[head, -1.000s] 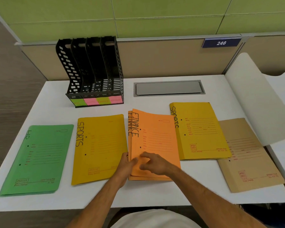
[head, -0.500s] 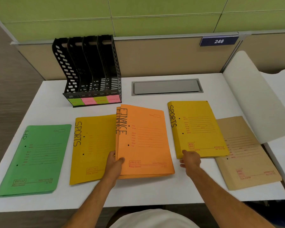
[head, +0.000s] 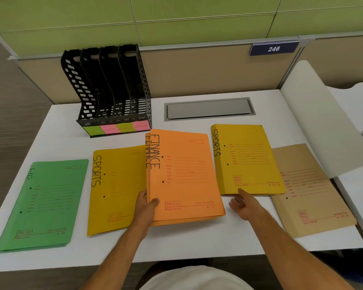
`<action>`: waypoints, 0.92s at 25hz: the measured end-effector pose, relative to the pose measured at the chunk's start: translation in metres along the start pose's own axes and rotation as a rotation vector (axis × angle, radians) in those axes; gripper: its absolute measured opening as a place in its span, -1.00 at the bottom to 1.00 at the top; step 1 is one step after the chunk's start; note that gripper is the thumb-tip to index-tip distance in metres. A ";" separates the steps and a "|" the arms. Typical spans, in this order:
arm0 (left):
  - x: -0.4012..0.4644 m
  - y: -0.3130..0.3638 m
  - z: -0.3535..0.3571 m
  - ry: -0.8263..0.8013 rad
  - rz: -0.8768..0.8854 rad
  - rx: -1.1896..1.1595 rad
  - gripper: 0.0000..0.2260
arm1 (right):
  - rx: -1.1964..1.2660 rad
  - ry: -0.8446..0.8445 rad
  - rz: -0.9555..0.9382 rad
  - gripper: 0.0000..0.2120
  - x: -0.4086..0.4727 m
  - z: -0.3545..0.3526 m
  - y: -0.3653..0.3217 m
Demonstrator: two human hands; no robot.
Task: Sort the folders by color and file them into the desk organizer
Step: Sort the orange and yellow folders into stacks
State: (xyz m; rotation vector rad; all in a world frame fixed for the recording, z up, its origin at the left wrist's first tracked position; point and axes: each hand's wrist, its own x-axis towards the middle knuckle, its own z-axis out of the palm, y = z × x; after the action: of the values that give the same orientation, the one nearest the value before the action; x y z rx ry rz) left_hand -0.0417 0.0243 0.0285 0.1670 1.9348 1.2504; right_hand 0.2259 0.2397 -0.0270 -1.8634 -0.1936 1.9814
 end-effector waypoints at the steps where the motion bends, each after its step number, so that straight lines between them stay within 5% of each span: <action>1: -0.002 0.001 0.002 -0.001 0.003 -0.005 -0.67 | 0.001 -0.012 0.013 -0.83 -0.001 0.004 -0.001; 3: -0.004 0.002 0.004 0.001 0.009 -0.010 -0.67 | 0.038 -0.006 0.019 -0.88 -0.003 0.011 -0.001; 8: -0.010 0.003 -0.001 0.024 0.022 -0.030 -0.68 | 0.178 0.049 -0.084 -0.62 -0.013 0.014 -0.005; 12: -0.013 0.000 -0.007 0.036 0.016 -0.060 -0.68 | 0.303 0.049 -0.190 -0.87 -0.023 0.012 -0.006; 14: -0.014 0.001 -0.011 0.031 0.014 -0.078 -0.68 | 0.352 0.071 -0.251 -0.81 -0.024 0.010 -0.005; 17: -0.012 0.005 -0.018 0.020 0.019 -0.086 -0.68 | 0.297 -0.001 -0.322 -0.62 -0.029 0.014 -0.005; 23: -0.004 0.024 -0.051 -0.047 0.073 -0.110 -0.64 | 0.225 -0.160 -0.351 -0.66 -0.051 0.040 0.022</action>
State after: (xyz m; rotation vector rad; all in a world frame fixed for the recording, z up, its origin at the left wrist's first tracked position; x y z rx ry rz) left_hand -0.0814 -0.0012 0.0595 0.2105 1.8298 1.3852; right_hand 0.1836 0.2067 0.0155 -1.4225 -0.3079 1.8224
